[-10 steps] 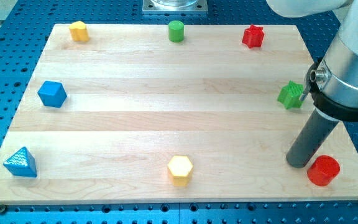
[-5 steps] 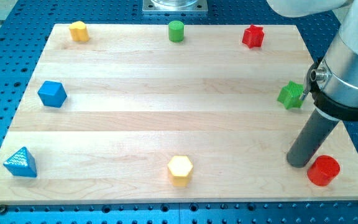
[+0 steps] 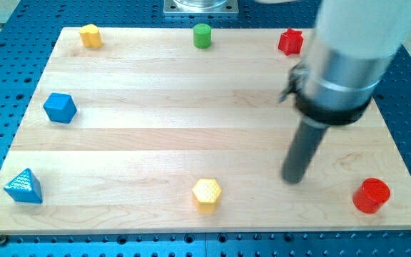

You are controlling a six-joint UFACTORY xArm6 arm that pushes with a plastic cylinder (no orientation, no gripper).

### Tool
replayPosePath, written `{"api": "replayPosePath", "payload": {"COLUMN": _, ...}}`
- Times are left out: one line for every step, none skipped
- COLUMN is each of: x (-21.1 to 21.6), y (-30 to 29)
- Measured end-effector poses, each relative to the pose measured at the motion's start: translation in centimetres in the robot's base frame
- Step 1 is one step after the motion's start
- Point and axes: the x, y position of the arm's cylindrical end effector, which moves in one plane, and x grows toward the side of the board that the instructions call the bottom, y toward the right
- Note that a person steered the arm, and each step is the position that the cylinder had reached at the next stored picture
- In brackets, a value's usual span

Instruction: Move the yellow hexagon to the bottom right of the yellow heart

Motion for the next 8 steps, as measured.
{"api": "replayPosePath", "payload": {"x": 5.1, "y": -4.8}}
{"api": "replayPosePath", "payload": {"x": 5.2, "y": -8.2}}
{"api": "replayPosePath", "payload": {"x": 2.0, "y": -10.7}}
{"api": "replayPosePath", "payload": {"x": -3.5, "y": -12.8}}
{"api": "replayPosePath", "payload": {"x": -8.5, "y": -17.1}}
{"api": "replayPosePath", "payload": {"x": -8.6, "y": -16.3}}
{"api": "replayPosePath", "payload": {"x": -13.5, "y": -21.8}}
{"api": "replayPosePath", "payload": {"x": -15.2, "y": -22.7}}
